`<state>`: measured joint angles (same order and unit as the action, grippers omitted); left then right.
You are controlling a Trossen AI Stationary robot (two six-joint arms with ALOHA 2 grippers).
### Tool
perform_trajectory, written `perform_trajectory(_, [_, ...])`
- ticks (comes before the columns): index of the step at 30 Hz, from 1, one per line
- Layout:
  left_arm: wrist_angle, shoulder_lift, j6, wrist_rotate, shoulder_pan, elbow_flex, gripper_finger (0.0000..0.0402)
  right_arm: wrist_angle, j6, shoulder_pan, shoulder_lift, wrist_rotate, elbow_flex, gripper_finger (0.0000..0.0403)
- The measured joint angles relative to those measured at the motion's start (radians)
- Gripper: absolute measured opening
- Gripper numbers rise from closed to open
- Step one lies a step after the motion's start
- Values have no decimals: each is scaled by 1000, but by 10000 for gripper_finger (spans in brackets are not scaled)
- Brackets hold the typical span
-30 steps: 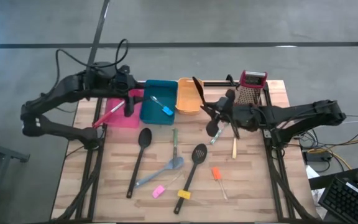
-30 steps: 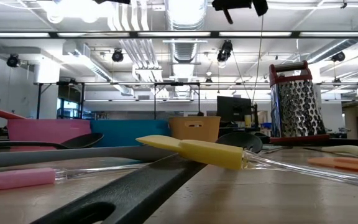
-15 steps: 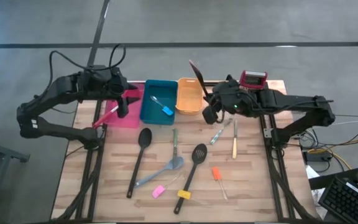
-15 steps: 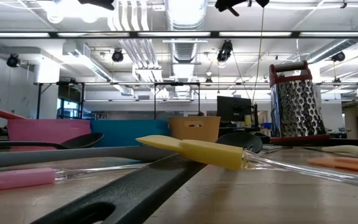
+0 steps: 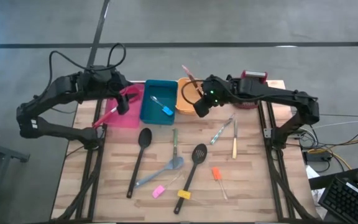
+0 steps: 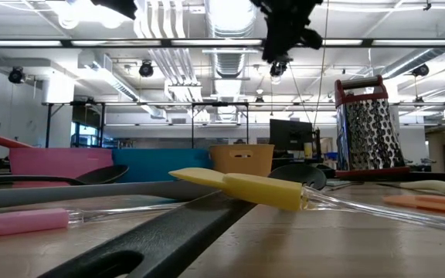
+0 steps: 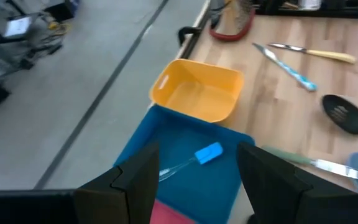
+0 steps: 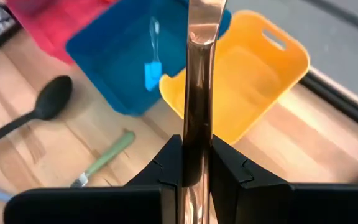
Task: Pick & Place Kitchen Items
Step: Put the silver knife into the yellow bin
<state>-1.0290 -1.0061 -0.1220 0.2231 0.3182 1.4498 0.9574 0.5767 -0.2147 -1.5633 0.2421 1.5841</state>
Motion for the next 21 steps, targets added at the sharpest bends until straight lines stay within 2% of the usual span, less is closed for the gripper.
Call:
perform_trajectory(5, [0,0,1,13,0,0,216,23,8,-60,-34,-77,0,38])
perform_trajectory(12, [0,-1,2,13,0,0,216,93,60,-112,-83,-108,0,38])
perform_trajectory(21, [-1,-1,3,12,0,0,216,90,80,-167,-176,-242,0,38])
